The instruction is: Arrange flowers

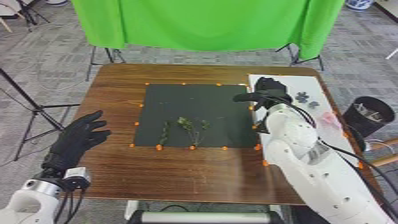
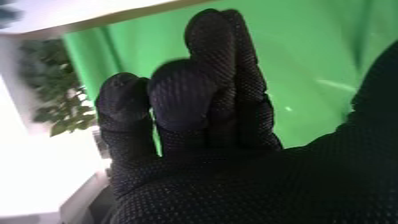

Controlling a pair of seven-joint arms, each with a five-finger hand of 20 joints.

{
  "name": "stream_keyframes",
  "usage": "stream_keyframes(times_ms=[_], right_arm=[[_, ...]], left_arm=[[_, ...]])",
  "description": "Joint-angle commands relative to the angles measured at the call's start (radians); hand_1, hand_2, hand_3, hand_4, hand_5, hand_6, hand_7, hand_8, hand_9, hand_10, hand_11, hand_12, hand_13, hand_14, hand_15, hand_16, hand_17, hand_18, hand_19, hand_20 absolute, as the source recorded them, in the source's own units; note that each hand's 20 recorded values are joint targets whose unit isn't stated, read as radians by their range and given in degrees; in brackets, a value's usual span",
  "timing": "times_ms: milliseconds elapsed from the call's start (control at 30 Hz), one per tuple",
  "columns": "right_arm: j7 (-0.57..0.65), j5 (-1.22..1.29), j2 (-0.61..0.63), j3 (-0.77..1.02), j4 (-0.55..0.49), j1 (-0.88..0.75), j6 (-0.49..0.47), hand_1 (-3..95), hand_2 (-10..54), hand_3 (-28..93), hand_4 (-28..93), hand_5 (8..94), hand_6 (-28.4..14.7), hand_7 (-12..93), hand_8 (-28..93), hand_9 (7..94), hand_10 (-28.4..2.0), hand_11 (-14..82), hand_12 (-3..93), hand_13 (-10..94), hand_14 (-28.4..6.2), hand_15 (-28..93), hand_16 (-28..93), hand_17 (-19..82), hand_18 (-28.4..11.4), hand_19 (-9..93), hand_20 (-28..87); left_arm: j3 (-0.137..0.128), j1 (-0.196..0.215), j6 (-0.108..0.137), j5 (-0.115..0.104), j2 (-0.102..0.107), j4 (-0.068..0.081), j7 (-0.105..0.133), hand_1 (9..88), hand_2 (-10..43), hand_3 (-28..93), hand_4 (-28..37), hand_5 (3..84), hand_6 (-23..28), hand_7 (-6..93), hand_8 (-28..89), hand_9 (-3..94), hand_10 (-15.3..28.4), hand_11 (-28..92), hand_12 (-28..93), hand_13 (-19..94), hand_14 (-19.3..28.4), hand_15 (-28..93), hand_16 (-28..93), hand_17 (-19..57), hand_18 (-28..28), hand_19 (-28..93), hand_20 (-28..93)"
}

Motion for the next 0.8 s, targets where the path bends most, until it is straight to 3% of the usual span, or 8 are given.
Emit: stream_keyframes(times_ms=[33, 667, 800], right_arm=[[0.036, 0.003, 0.1, 0.017, 0.023, -0.01, -0.047, 13.5, -9.5, 71, -28, 56.1, -6.5, 39, -13, 64.7, -14.8, 52.4, 32.8, 73, -7.7, 77, 26, 41, -21.9, 93, 45], [0.048, 0.009, 0.153, -0.095, 0.17, 0.066, 0.039, 17.5, -9.5, 75, -28, 57.6, -5.5, 43, -14, 65.6, -14.1, 54.3, 32.7, 73, -7.6, 78, 26, 41, -21.7, 93, 44], [0.031, 0.043, 0.15, -0.122, 0.197, 0.085, 0.07, 20.6, -9.4, 77, -28, 60.1, -4.2, 44, -15, 70.2, -13.2, 53.9, 32.2, 74, -7.3, 77, 25, 42, -21.5, 93, 44]], left_arm=[[-0.01, 0.027, 0.011, -0.007, -0.002, -0.009, 0.003, 28.9, -9.5, 69, -24.1, 28.9, 3.4, 25.4, -13, 26.6, 12.1, 31, 15, 26, 15.1, 48, -3, -6.2, 22.8, 51, 9], [-0.012, 0.029, 0.013, -0.009, -0.002, -0.01, 0.003, 28.9, -9.5, 69, -24.1, 28.9, 3.4, 25.3, -13, 26.8, 12.0, 31, 15, 26, 15.1, 48, -3, -6.1, 22.7, 51, 9], [-0.013, 0.035, 0.018, -0.012, -0.002, -0.012, 0.006, 28.9, -9.5, 69, -24.1, 28.9, 3.5, 25.3, -13, 26.7, 12.0, 32, 15, 26, 15.2, 48, -3, -6.1, 22.7, 51, 9]])
